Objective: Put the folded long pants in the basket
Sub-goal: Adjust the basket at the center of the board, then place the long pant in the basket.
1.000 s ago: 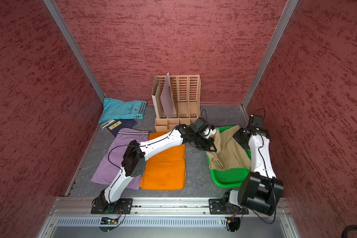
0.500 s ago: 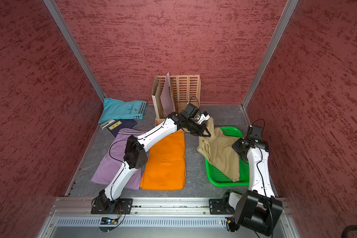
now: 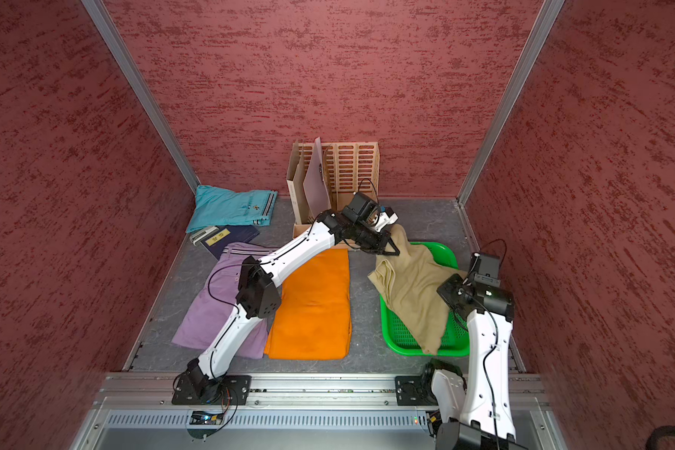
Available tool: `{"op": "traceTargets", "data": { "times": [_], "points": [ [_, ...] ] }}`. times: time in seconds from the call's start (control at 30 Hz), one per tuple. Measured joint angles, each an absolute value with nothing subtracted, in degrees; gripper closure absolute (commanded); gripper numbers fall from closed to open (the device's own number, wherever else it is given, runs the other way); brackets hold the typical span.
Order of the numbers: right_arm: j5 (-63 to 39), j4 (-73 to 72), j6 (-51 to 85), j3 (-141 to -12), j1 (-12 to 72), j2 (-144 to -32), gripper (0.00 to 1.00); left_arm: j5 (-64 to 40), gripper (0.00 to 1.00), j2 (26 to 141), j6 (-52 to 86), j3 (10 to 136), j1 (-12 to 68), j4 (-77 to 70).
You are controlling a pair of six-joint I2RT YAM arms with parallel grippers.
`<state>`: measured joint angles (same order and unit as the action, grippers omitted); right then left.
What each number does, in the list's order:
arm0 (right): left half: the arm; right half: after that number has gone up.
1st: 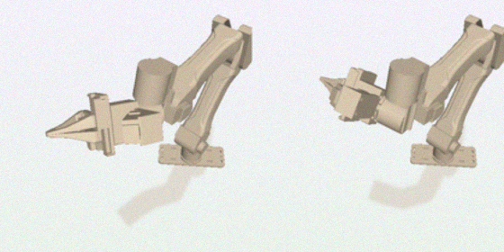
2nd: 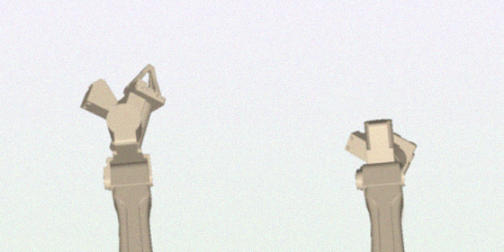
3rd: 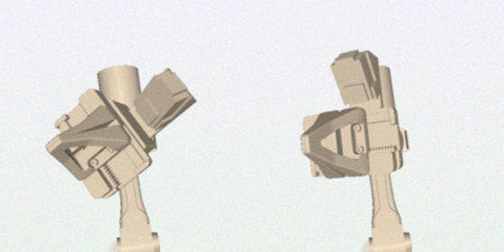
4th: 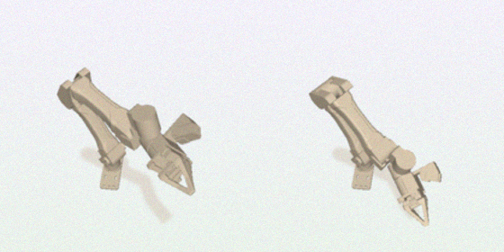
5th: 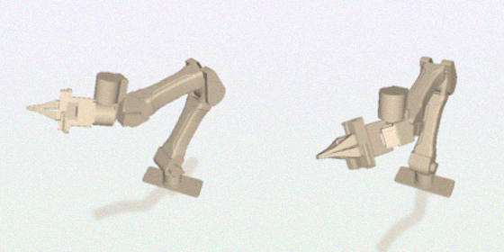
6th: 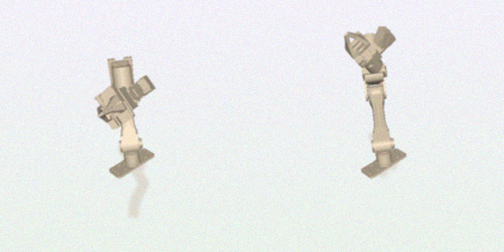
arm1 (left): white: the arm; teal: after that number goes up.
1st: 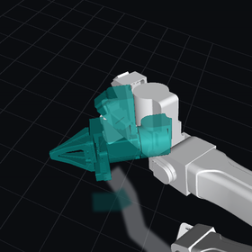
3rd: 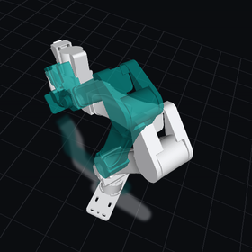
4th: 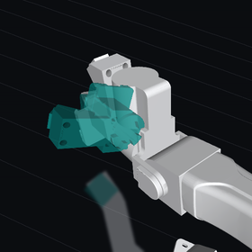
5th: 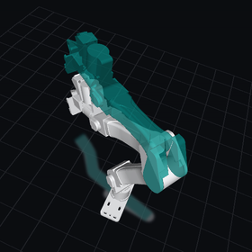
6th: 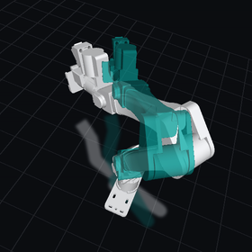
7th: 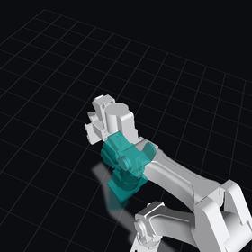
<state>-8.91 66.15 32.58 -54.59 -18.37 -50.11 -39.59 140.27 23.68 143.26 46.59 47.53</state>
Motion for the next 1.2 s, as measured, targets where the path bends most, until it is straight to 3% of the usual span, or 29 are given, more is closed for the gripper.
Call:
{"op": "traceTargets", "data": {
  "times": [0.3, 0.83, 1.2],
  "points": [
    [-8.8, 71.6, 34.7, -49.4, -15.2, -44.9, 1.00, -41.3, 1.00, 142.4, 22.4, 146.5, 46.5, 46.3],
    [-13.9, 85.8, 36.8, -52.6, -13.5, -37.5, 1.00, -43.0, 1.00, 143.7, 18.8, 147.0, 46.9, 44.9],
    [-17.0, 81.1, 39.5, -42.1, -10.6, -38.9, 0.98, -40.9, 1.00, 145.3, 14.1, 148.3, 47.9, 45.0]
  ]
}}
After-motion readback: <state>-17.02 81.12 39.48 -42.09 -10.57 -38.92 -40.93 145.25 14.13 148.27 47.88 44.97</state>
